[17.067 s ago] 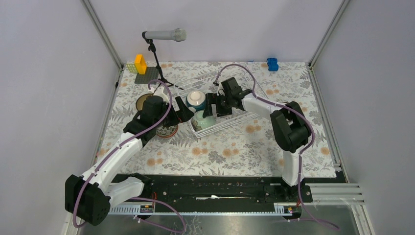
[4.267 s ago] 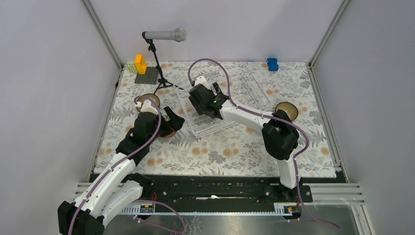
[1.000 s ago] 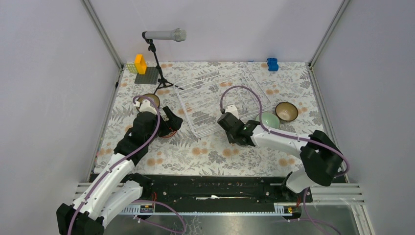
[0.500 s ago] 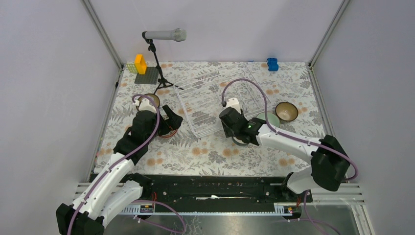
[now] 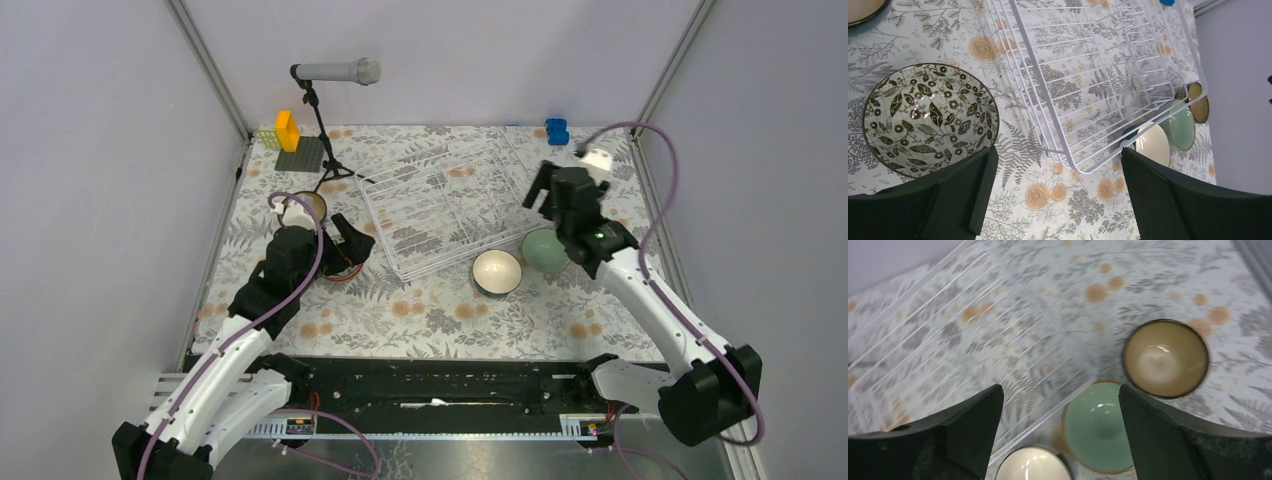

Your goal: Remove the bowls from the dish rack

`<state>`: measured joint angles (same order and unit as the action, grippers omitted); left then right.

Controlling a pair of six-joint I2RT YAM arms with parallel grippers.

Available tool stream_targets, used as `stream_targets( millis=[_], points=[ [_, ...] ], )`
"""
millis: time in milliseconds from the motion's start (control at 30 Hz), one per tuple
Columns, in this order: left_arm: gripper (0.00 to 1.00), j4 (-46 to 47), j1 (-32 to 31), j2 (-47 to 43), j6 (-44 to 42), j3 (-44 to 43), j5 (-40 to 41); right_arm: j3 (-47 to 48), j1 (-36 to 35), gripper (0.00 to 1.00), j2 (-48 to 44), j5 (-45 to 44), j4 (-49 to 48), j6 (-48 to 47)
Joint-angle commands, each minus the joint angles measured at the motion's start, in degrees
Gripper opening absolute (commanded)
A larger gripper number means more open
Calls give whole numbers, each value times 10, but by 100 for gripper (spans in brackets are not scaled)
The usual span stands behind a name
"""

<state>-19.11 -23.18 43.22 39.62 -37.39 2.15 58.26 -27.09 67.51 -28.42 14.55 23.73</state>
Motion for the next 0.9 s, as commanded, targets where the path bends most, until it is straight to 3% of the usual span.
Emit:
stream_targets(
  millis=[0,167,433,567,667,867],
  points=[
    [99,45,1,-30,-18,-14,-18,-53,100,98,-49,23,-26,95],
    [99,70,1,-68,-17,18,-5,-169,149,100,-133,-10,-122,119],
    [99,173,1,-103,-60,102,64,-368,149,100,-185,10,-438,-20],
    [99,234,1,-102,-93,124,118,-410,149,100,-174,12,-534,-97],
    [99,321,1,-98,-174,157,124,-423,149,100,-143,25,-582,-199],
    [99,451,1,-61,-260,200,191,-462,149,100,-74,-13,-709,-265]
  ],
)
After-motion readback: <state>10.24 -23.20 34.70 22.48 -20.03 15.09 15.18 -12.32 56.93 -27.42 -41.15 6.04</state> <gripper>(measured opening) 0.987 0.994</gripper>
